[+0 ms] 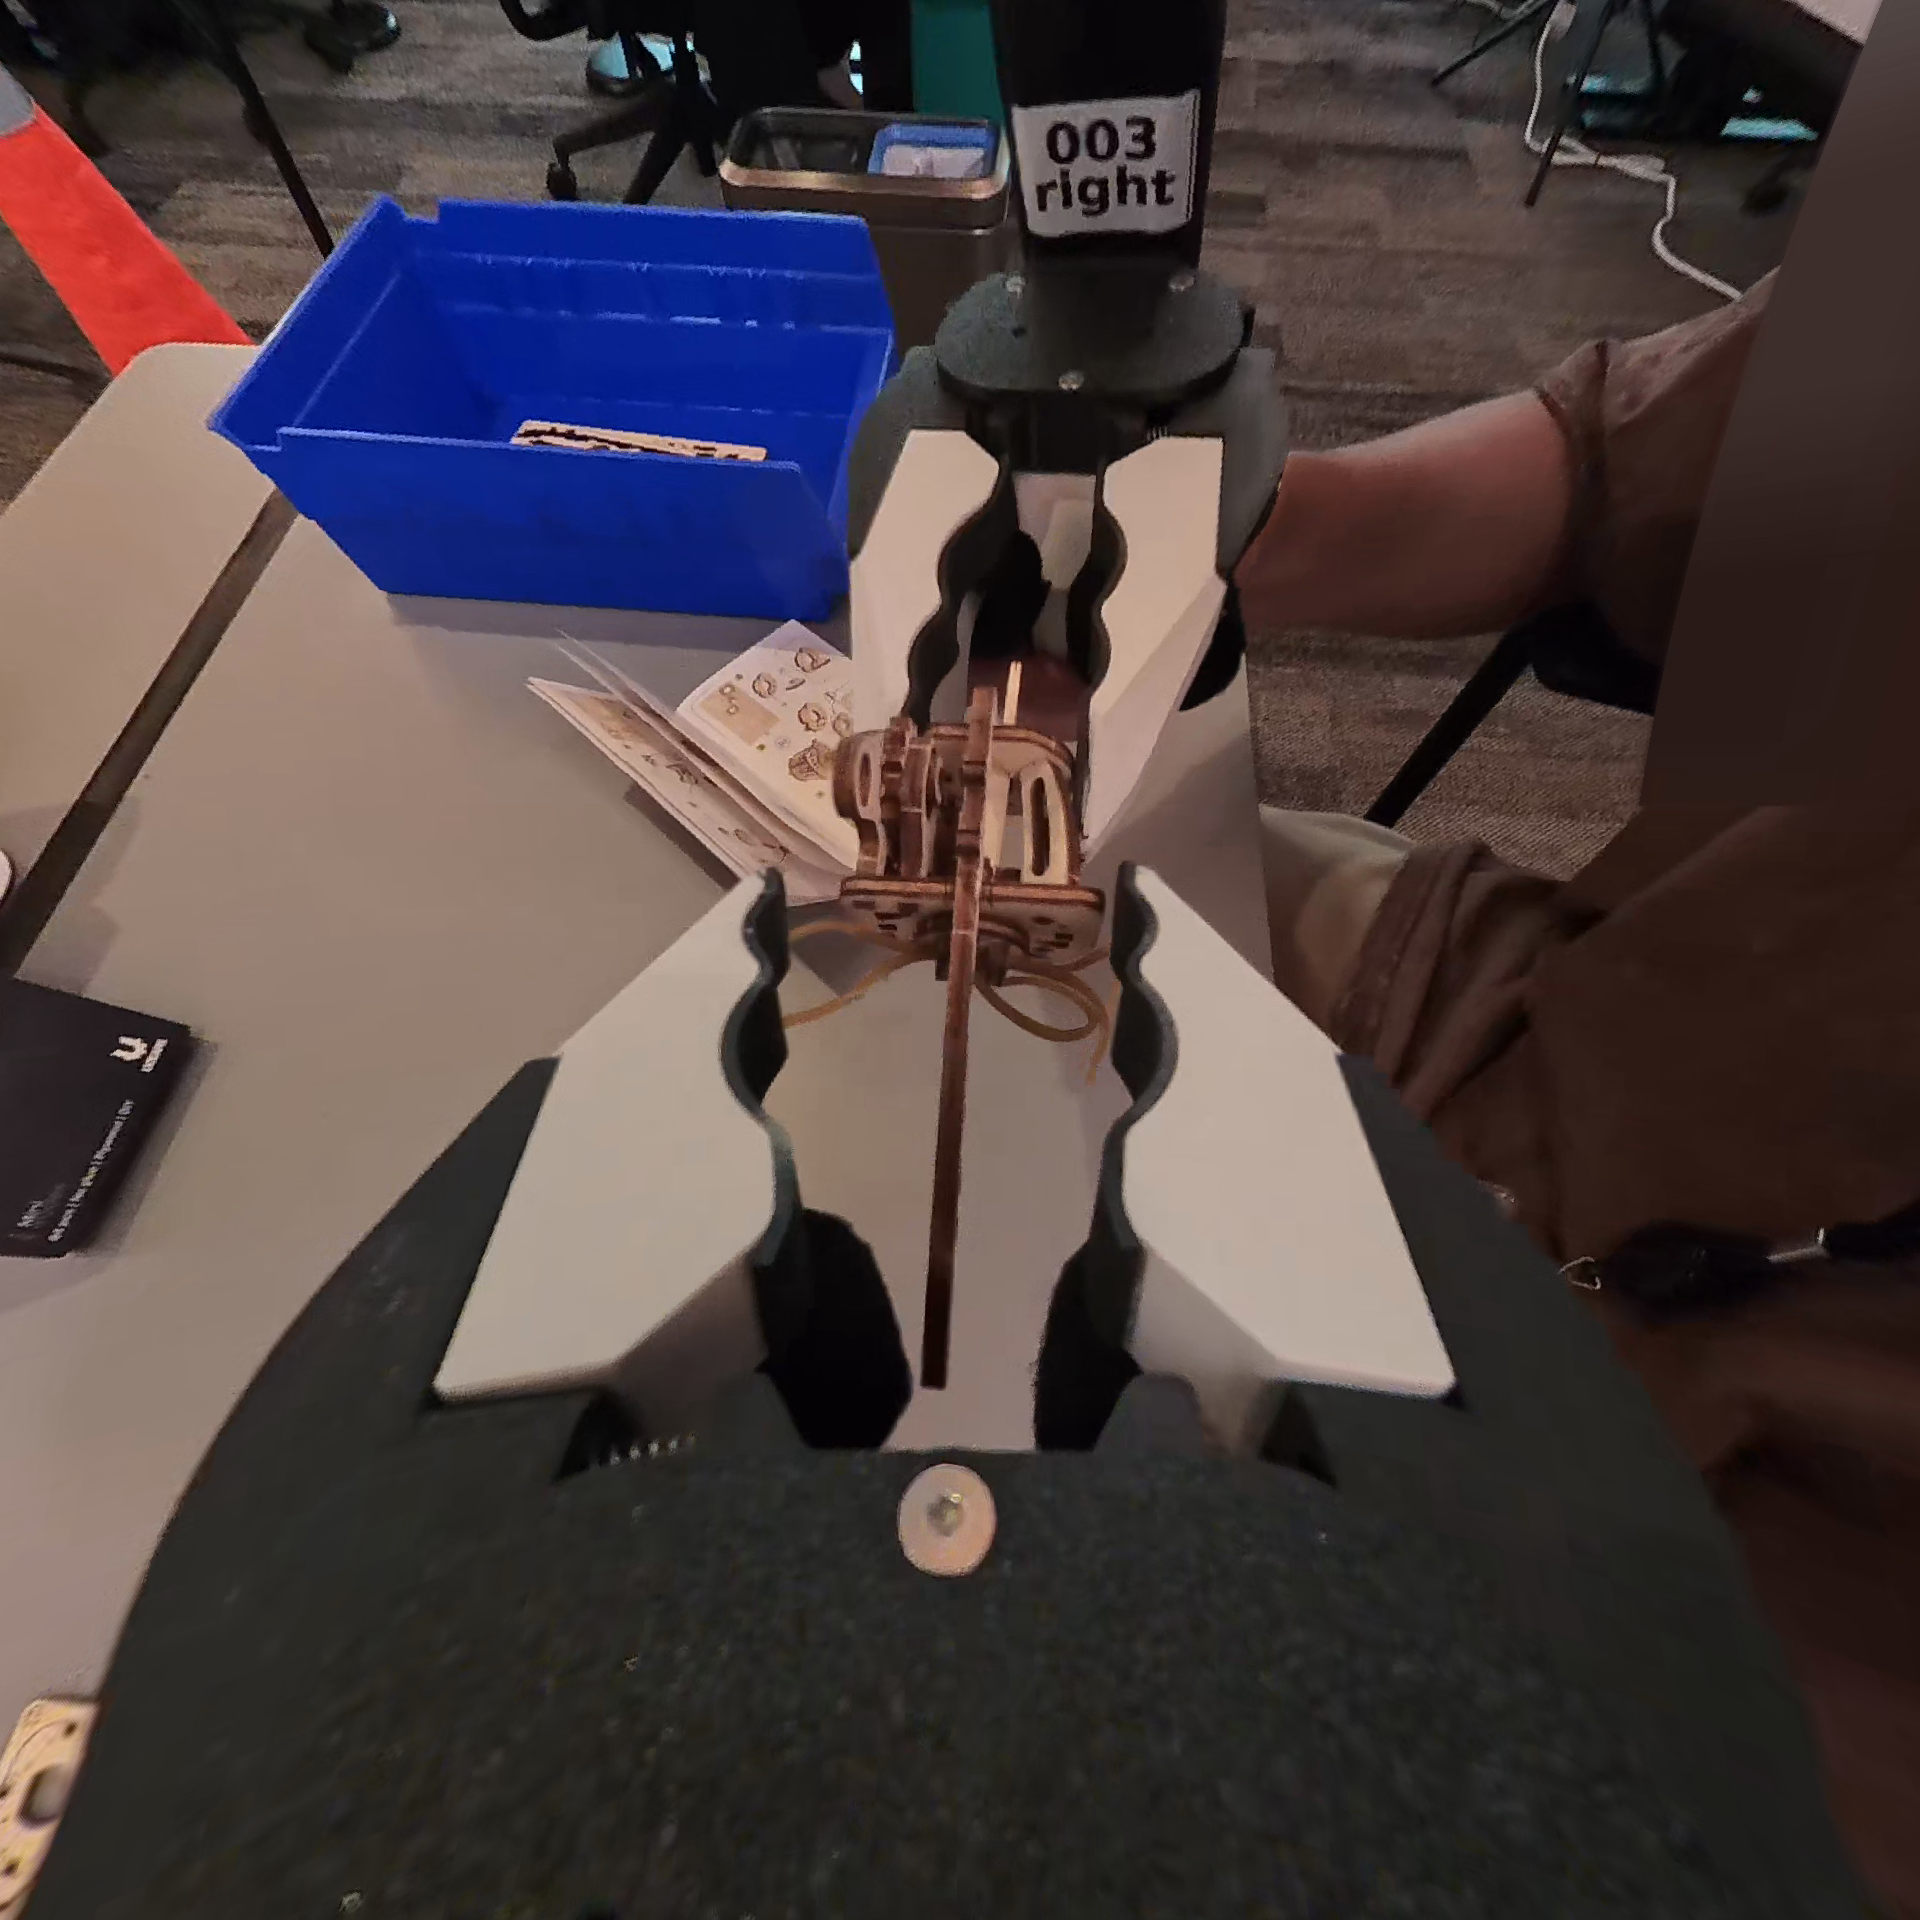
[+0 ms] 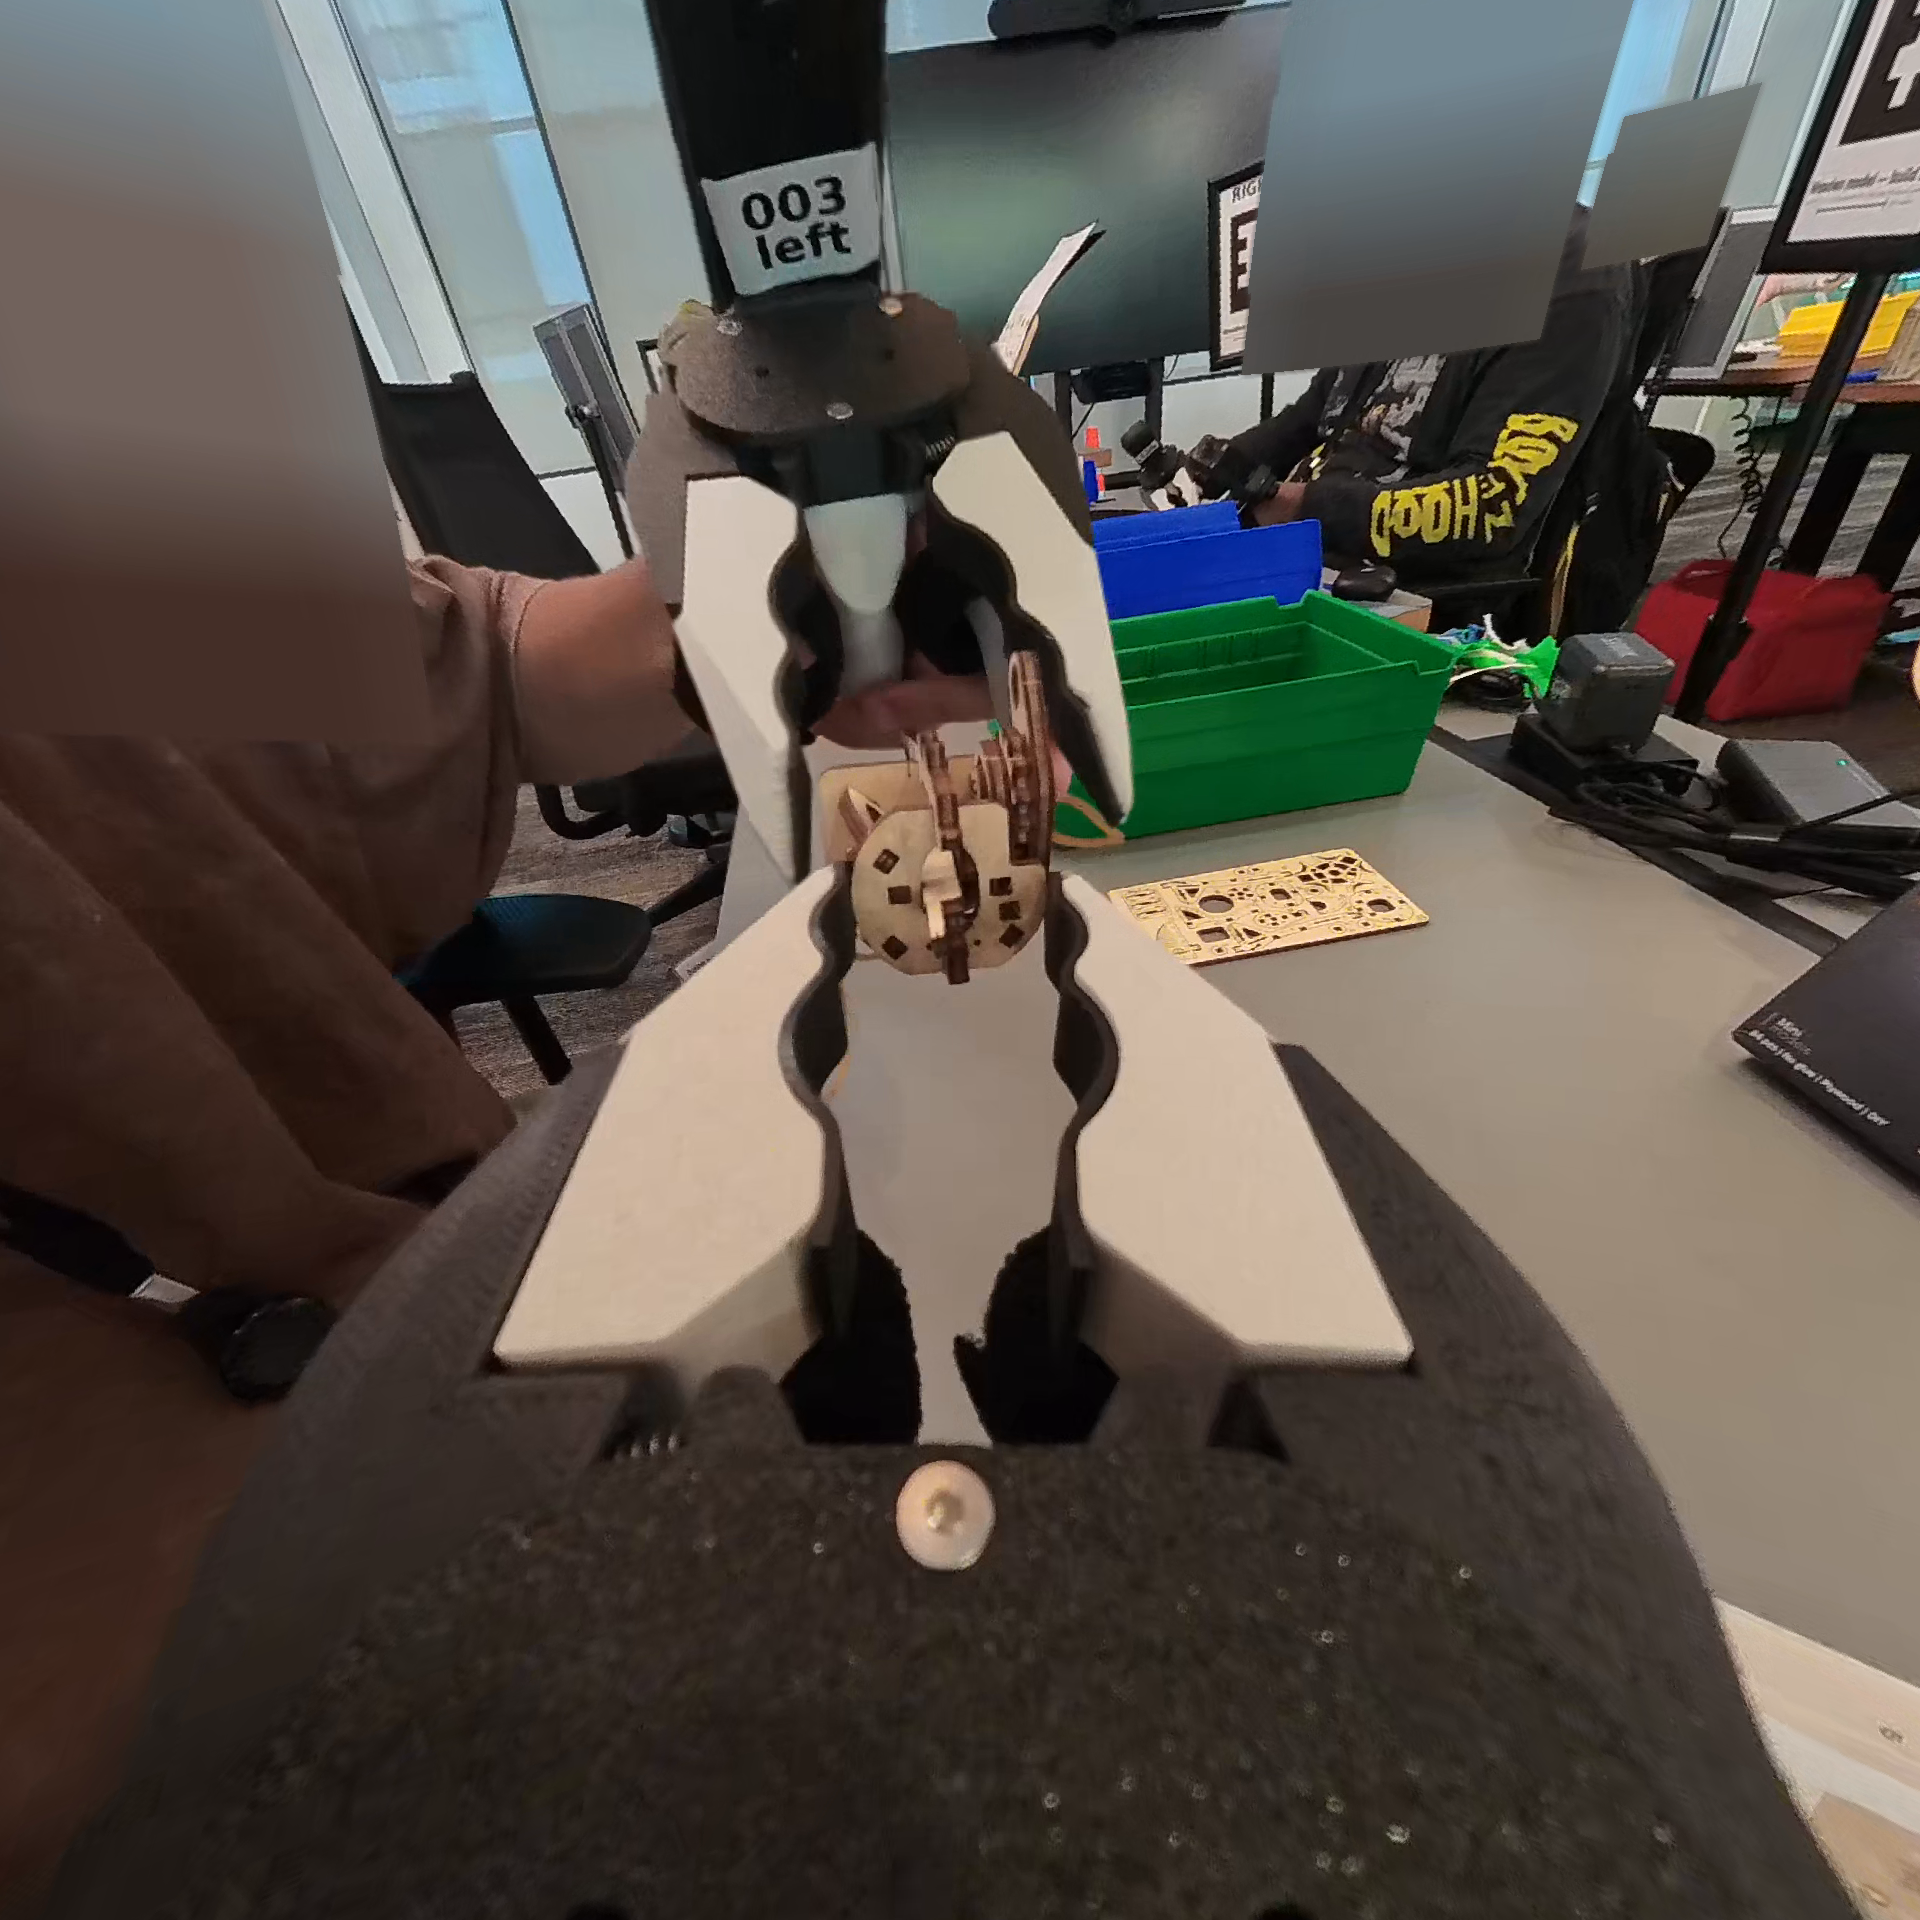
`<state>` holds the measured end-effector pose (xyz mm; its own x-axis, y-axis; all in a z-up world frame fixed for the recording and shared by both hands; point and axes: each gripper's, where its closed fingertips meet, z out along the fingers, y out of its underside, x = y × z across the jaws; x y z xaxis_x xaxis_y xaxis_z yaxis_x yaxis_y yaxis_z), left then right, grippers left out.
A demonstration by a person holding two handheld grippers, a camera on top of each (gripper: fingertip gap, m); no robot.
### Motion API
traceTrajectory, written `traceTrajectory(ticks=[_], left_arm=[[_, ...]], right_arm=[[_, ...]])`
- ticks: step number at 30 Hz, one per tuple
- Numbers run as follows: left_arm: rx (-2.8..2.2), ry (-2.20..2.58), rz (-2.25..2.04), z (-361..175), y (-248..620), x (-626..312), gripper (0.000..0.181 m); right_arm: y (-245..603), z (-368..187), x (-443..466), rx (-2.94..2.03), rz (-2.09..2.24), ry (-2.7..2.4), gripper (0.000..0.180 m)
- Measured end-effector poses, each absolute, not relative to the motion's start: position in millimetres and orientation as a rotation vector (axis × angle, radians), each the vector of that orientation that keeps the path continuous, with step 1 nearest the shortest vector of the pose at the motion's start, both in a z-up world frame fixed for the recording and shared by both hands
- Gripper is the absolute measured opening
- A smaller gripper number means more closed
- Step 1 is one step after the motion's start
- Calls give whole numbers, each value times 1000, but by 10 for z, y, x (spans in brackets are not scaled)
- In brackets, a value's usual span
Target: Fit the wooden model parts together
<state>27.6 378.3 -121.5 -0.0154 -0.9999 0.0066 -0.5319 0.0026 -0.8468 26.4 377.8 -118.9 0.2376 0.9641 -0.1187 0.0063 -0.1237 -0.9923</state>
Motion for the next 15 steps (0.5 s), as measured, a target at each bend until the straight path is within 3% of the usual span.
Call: traceTrajectory(ticks=[5,15], left_arm=[[-1580,1617,-928,-1260,3747,278,49],[-1584,1569,-929,-1405,3828,193,48]], right_arm=[[3783,-1215,240,-1424,1112,-976,35],[3848,-1393,164,-1469,1182,-939,36]])
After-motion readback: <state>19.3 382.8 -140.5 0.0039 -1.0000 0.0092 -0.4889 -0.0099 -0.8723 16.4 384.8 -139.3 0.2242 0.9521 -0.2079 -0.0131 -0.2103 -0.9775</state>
